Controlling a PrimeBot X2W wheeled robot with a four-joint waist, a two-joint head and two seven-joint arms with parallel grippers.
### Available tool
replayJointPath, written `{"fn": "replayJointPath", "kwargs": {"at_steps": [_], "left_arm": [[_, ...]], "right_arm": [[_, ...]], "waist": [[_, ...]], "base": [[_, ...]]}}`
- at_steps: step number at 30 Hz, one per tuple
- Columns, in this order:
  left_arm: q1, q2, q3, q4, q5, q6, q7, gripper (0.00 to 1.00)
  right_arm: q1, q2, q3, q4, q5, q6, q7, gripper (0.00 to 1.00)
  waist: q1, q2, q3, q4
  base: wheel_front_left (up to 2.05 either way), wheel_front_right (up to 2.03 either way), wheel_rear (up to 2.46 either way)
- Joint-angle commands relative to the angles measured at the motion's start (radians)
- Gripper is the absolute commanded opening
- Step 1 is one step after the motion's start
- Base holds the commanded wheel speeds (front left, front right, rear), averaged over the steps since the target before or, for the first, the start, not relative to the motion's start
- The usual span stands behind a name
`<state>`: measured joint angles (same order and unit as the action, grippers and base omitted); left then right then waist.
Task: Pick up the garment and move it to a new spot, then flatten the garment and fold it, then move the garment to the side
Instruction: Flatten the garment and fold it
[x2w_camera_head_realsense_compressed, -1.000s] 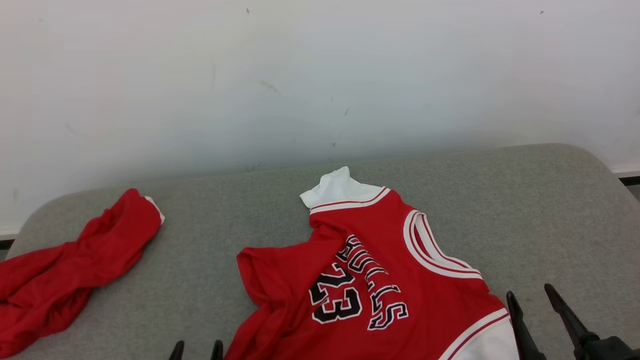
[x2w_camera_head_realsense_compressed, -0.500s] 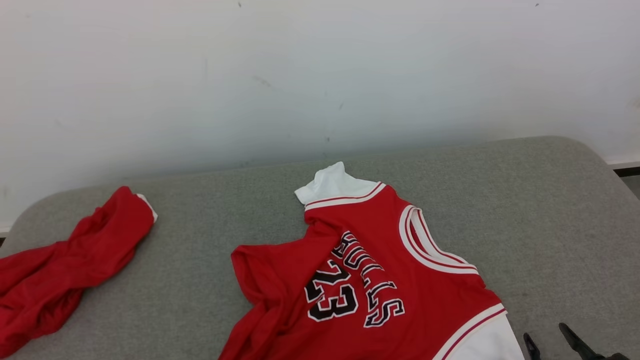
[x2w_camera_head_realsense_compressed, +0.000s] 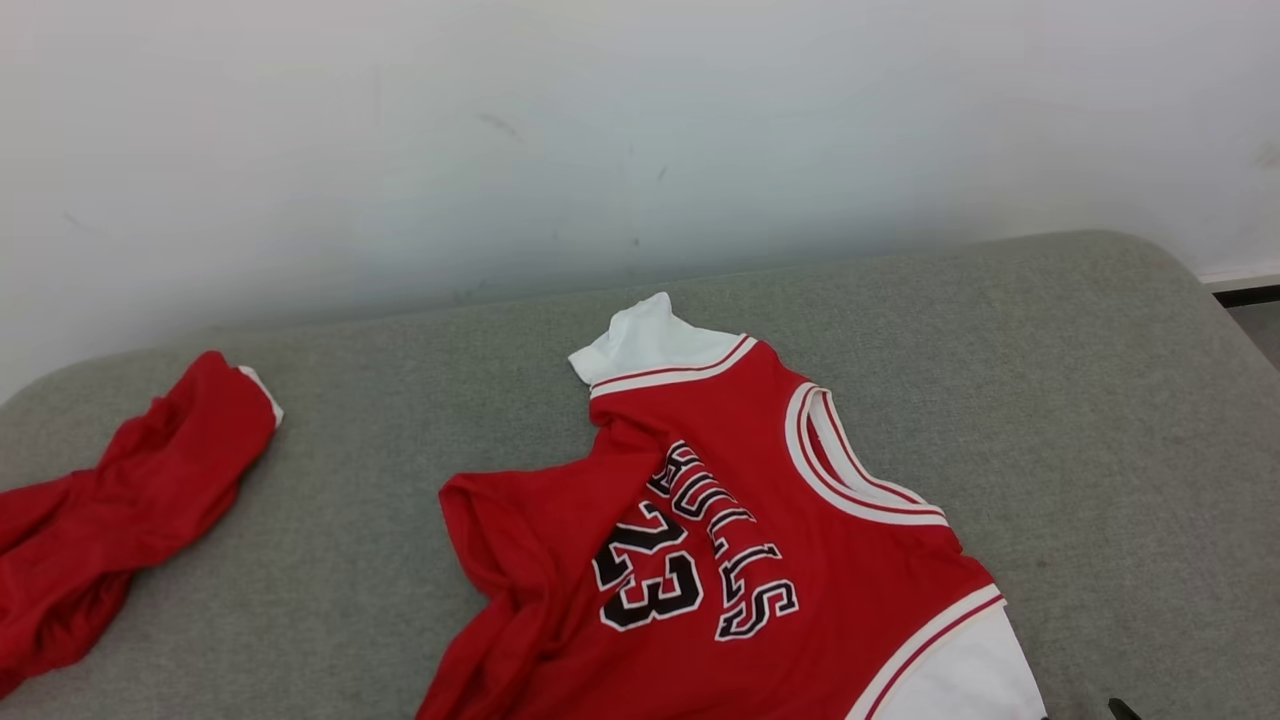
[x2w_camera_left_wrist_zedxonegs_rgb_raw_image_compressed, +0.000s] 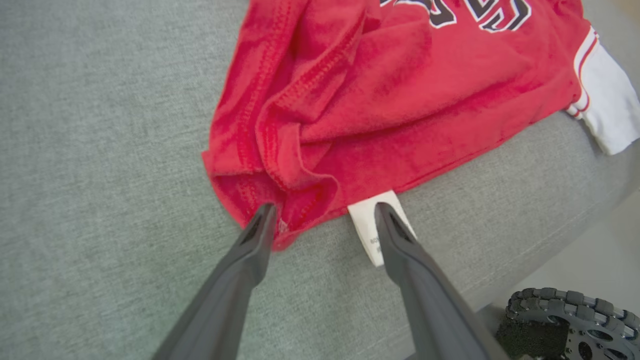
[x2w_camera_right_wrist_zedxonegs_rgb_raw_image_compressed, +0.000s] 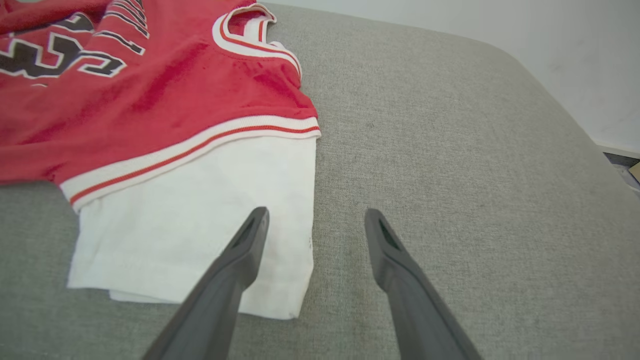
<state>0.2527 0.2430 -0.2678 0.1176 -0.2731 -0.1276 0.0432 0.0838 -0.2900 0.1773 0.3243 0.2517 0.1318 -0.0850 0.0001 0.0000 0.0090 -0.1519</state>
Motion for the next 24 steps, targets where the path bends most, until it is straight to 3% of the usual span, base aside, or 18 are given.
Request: {"fn": "replayJointPath", "kwargs": {"at_steps": [1,24], "left_arm": [[-0.009,0.011,0.003,0.010,-0.005,-0.003,-0.006,1.00],[-0.089,0.029,-0.068,0.126,-0.055,-0.002,-0.032,1.00]], "right_arm": [[0.009,-0.001,-0.002,0.007,0.013,-0.002,-0.002,1.00],[-0.044,0.017,0.059,0.107,0.087,-0.002,0.000,1.00]], "waist": [[-0.0001,0.0000,0.003,-0.003],[-0.0001,0.0000,0.071,-0.003]], "base": [[0.00,0.00,0.00],[0.00,0.00,0.00]]}}
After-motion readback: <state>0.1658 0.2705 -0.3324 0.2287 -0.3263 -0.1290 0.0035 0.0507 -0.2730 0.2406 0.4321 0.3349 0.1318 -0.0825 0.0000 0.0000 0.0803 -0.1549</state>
